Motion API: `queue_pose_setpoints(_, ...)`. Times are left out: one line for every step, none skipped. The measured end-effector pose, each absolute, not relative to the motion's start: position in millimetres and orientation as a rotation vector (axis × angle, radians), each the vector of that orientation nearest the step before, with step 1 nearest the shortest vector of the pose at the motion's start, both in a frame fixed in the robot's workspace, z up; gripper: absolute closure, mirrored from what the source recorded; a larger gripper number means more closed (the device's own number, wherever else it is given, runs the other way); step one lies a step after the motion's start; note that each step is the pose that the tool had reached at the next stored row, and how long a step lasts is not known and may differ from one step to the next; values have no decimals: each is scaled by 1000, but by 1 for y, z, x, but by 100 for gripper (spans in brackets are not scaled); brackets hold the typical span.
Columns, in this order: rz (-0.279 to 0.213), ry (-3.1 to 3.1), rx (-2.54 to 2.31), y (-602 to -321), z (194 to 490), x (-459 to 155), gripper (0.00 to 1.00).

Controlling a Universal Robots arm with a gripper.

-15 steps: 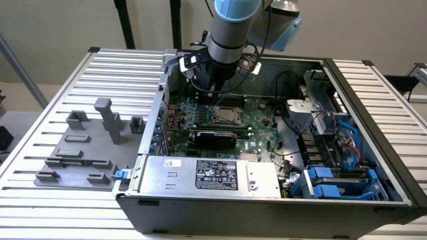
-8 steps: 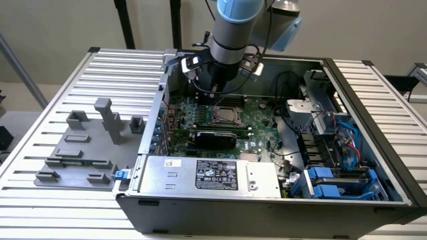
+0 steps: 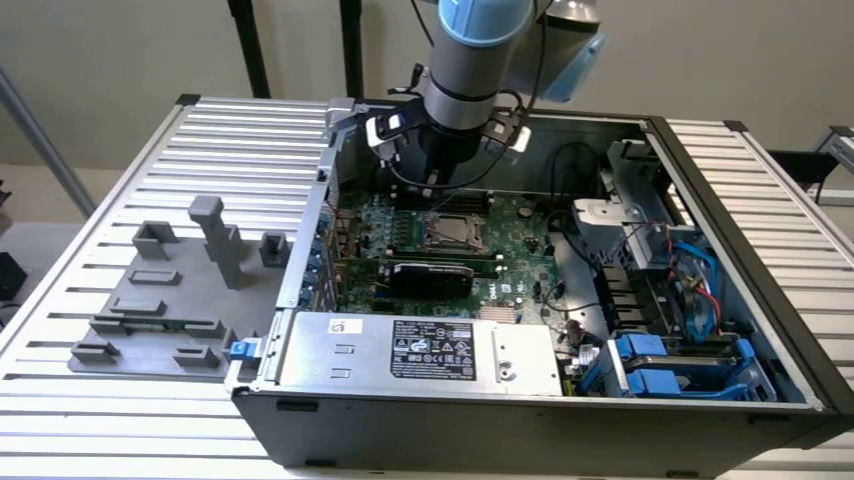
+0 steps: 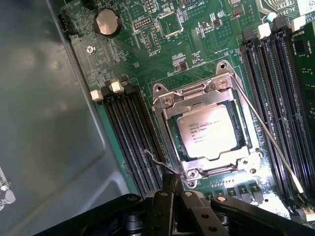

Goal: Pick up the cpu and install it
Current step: 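Install the first cpu locking lever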

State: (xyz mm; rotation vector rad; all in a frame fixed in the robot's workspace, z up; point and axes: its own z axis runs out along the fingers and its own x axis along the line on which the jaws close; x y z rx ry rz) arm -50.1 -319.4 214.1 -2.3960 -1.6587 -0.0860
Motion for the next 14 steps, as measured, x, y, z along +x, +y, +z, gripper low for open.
queue_pose_setpoints(-86, -1659, -2396, -319, 214, -49, 89)
queue_pose_setpoints(-85, -1659, -2397, -319, 214, -48, 89)
queue_pose_setpoints(-85, -1659, -2397, -319, 214, -46, 89)
queue_pose_setpoints(-85, -1659, -2397, -319, 213, -44, 89)
queue_pose_setpoints(-85, -1659, -2397, -319, 213, -43, 89)
queue_pose_setpoints(-85, -1659, -2397, -319, 213, -42, 89)
queue_pose_setpoints(-85, -1659, -2397, -319, 213, -41, 89)
queue_pose_setpoints(-85, -1659, -2397, -319, 212, -40, 89)
queue_pose_setpoints(-85, -1659, -2397, -319, 212, -39, 89)
queue_pose_setpoints(-85, -1659, -2397, -319, 212, -39, 89)
queue_pose_setpoints(-85, -1659, -2397, -319, 212, -38, 89)
queue_pose_setpoints(-85, -1659, -2397, -319, 211, -38, 89)
queue_pose_setpoints(-85, -1659, -2397, -319, 211, -37, 89)
queue_pose_setpoints(-85, -1659, -2397, -319, 211, -37, 89)
